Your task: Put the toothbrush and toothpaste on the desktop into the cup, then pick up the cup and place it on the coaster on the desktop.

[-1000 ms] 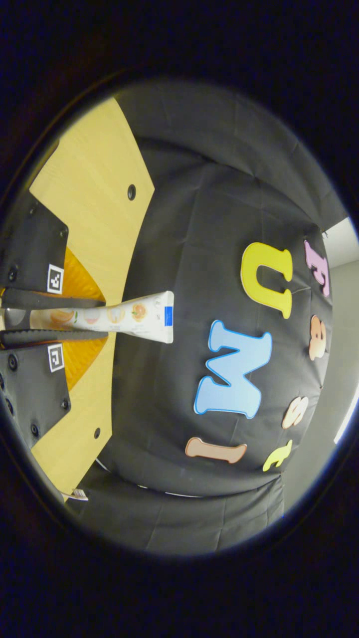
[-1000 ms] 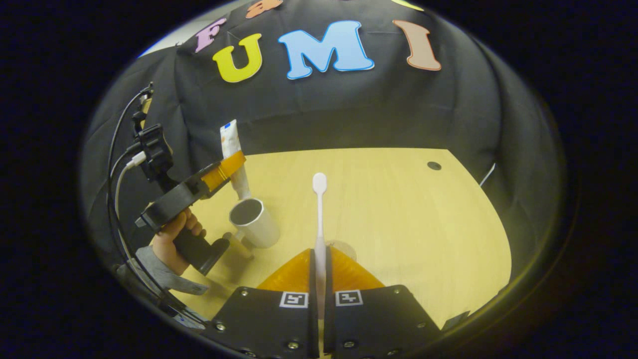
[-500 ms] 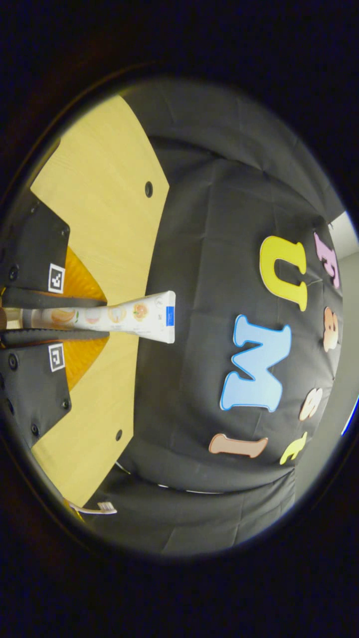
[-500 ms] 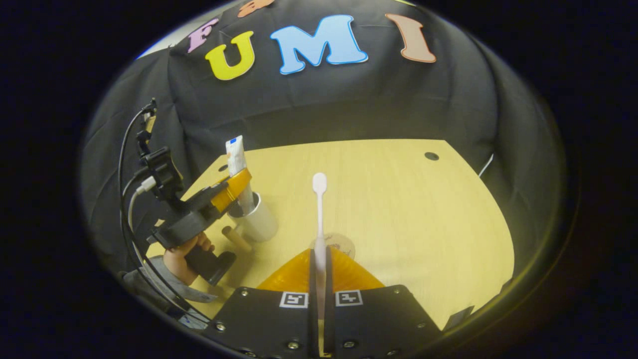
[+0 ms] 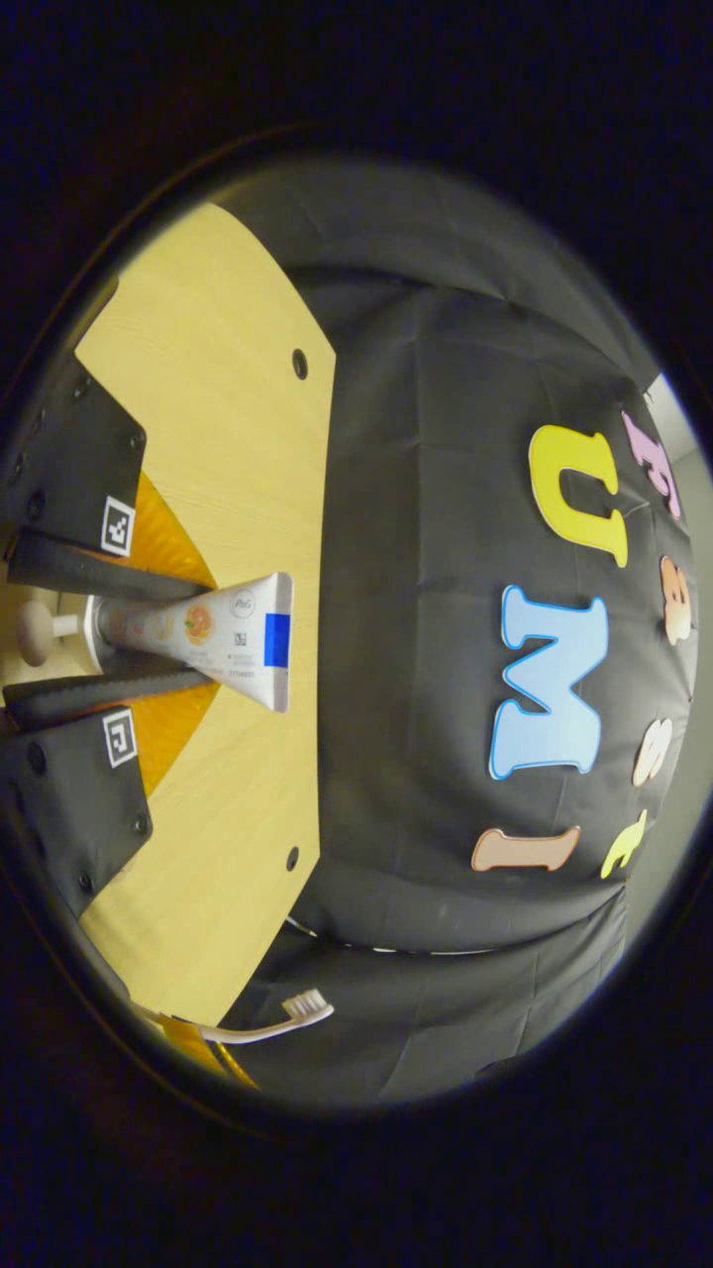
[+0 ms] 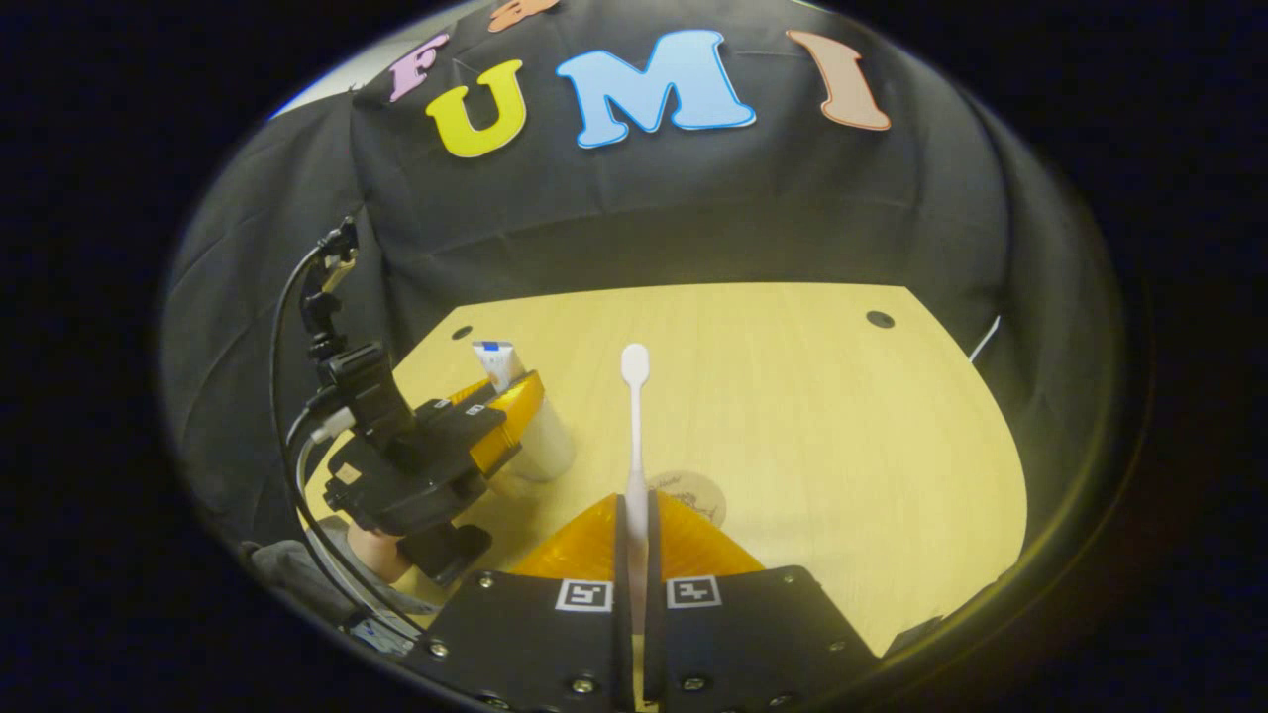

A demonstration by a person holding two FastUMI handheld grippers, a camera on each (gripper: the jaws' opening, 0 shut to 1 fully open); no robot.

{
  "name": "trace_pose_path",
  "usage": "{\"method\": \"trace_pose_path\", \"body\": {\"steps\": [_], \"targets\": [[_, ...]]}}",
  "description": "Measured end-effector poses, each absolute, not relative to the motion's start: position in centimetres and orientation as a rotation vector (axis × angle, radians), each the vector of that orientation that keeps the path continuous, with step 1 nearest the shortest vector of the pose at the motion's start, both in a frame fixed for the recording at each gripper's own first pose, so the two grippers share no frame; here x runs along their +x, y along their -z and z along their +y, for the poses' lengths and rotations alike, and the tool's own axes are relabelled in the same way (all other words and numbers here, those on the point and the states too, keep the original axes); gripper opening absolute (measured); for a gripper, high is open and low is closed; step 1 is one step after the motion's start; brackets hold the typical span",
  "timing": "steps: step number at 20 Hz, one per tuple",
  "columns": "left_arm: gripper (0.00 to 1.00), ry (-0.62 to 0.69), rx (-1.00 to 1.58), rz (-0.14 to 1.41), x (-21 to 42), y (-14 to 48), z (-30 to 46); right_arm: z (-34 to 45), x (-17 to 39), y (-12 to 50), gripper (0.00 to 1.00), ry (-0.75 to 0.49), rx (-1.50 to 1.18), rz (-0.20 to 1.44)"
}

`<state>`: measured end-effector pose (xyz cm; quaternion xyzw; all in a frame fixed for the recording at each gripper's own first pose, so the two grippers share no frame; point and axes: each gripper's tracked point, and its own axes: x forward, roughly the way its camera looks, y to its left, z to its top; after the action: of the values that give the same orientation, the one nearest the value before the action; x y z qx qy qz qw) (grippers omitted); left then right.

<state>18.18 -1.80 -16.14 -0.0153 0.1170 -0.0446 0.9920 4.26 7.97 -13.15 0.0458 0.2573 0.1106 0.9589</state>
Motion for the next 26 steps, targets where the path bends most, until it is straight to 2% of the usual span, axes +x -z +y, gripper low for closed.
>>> {"method": "trace_pose_path", "body": {"steps": [2, 4, 7, 11, 12, 14, 18, 25, 26], "targets": [[0.42, 0.097, -0.019, 0.249, 18.2, 16.1, -2.0, 8.6, 5.1, 12.5, 0.05, -0.244, 0.09, 0.5], [0.63, 0.104, -0.032, 0.262, 17.7, 15.8, -2.1, 9.4, 6.2, 11.6, 0.05, -0.264, 0.086, 0.471], [0.81, 0.111, -0.026, 0.27, 16.9, 15.9, -2.3, 11.1, 8.2, 9.8, 0.05, -0.302, 0.083, 0.404], [0.88, 0.114, -0.047, 0.301, 15.4, 15.4, -1.5, 13.2, 10.9, 7.0, 0.05, -0.334, 0.056, 0.284], [0.84, 0.11, -0.05, 0.31, 14.8, 15.2, -1.1, 13.9, 11.4, 6.4, 0.05, -0.345, 0.048, 0.252], [0.88, 0.11, -0.057, 0.326, 13.9, 14.6, -0.6, 15.3, 12.4, 5.3, 0.05, -0.374, 0.036, 0.195], [0.86, 0.102, -0.09, 0.365, 11.5, 14.1, 1.1, 18.7, 13.9, 4.7, 0.05, -0.448, 0.036, 0.138], [0.89, 0.123, -0.135, 0.468, 7.4, 16.0, 2.4, 24.0, 16.2, 5.5, 0.05, -0.554, 0.029, 0.075], [0.87, 0.123, -0.141, 0.468, 7.0, 15.9, 2.5, 24.5, 16.6, 5.7, 0.05, -0.558, 0.011, 0.064]]}}
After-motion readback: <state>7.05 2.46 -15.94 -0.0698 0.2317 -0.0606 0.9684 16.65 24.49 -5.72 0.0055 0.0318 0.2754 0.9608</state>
